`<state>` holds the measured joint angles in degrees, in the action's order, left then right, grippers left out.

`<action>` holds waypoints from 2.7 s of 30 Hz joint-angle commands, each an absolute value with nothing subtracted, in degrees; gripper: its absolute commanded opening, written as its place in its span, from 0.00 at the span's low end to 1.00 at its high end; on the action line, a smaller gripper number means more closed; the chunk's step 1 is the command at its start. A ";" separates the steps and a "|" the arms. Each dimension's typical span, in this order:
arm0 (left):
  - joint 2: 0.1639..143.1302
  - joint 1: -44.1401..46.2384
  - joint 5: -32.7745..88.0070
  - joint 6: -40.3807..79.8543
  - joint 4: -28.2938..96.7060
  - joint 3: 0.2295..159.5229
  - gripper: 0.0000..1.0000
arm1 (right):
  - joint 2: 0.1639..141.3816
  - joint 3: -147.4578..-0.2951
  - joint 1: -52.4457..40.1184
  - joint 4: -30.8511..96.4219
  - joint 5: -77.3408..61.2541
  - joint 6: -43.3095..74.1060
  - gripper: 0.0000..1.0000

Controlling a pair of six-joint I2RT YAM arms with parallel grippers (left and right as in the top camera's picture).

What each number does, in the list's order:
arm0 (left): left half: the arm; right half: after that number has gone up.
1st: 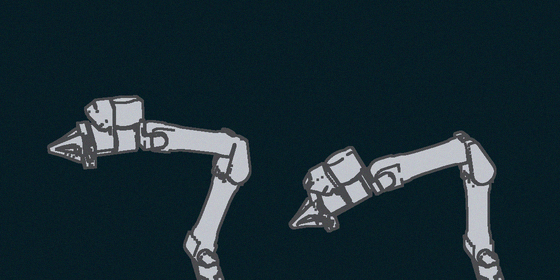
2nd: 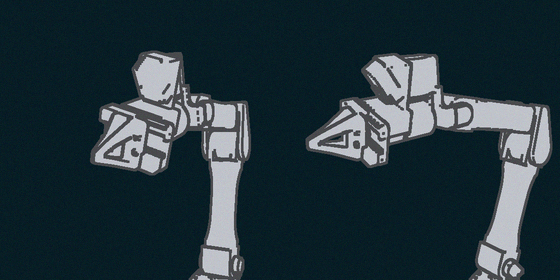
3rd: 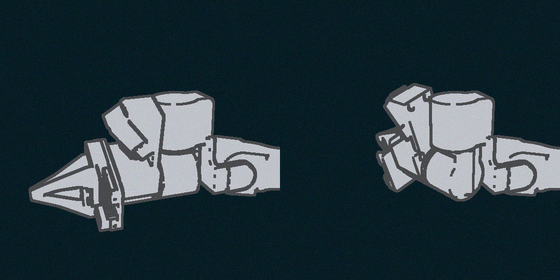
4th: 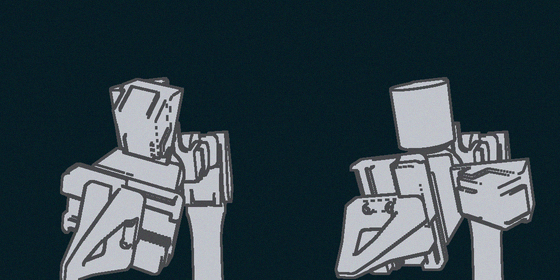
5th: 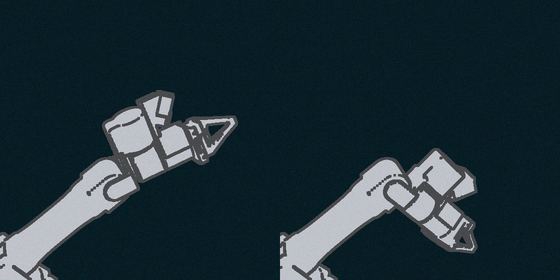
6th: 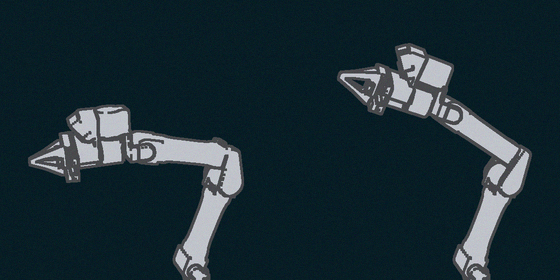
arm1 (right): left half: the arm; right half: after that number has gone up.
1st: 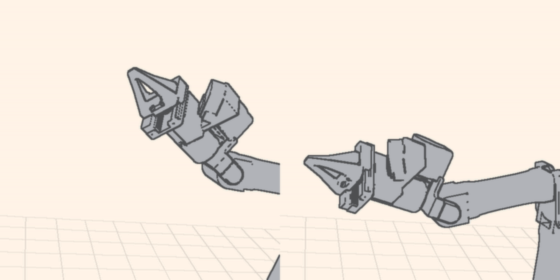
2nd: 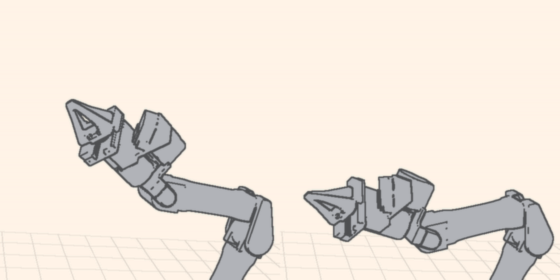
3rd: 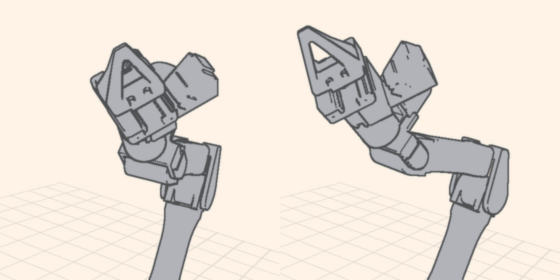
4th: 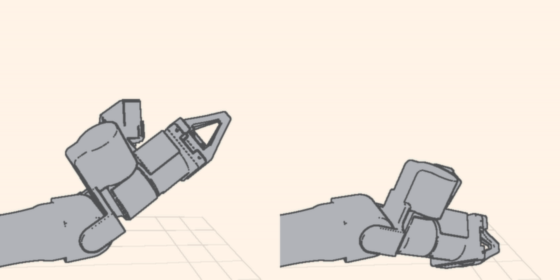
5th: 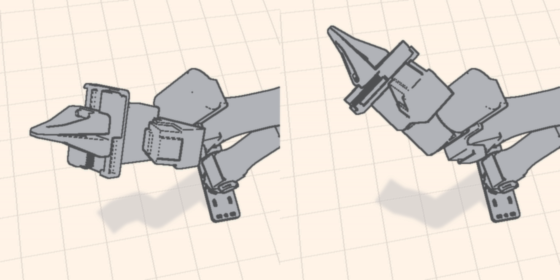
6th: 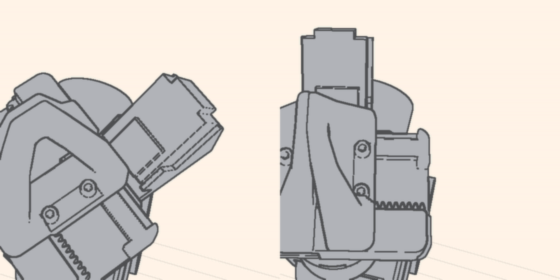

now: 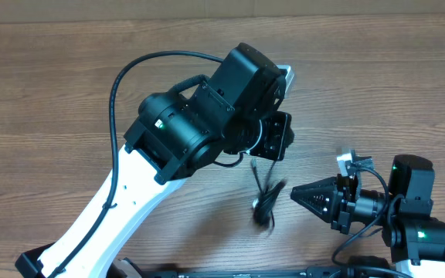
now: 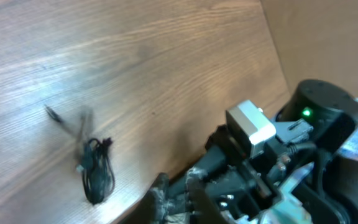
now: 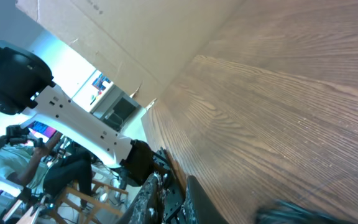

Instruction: Untangle cables

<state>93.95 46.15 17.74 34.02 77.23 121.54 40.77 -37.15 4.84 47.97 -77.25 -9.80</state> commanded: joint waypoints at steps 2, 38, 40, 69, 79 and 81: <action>92.51 46.52 15.27 33.26 77.34 123.00 0.07 | 40.53 -37.26 2.15 47.48 -74.94 -9.30 0.30; 92.44 46.65 -2.52 43.46 89.12 100.12 0.04 | 42.57 -37.26 -6.04 51.48 -32.95 8.84 1.00; 92.20 46.65 -1.26 42.72 86.15 96.25 0.05 | 42.57 -37.26 -6.04 50.98 -31.92 9.23 1.00; 88.99 44.58 8.71 53.21 43.88 48.31 0.10 | 42.57 -51.88 -6.04 53.69 -26.52 12.03 1.00; 88.99 41.08 8.91 64.77 39.81 48.34 0.14 | 42.57 -51.88 -6.04 54.68 -27.24 10.33 1.00; 89.01 40.45 9.10 64.95 39.33 48.99 0.13 | 42.57 -51.88 -6.04 54.85 -27.24 10.00 1.00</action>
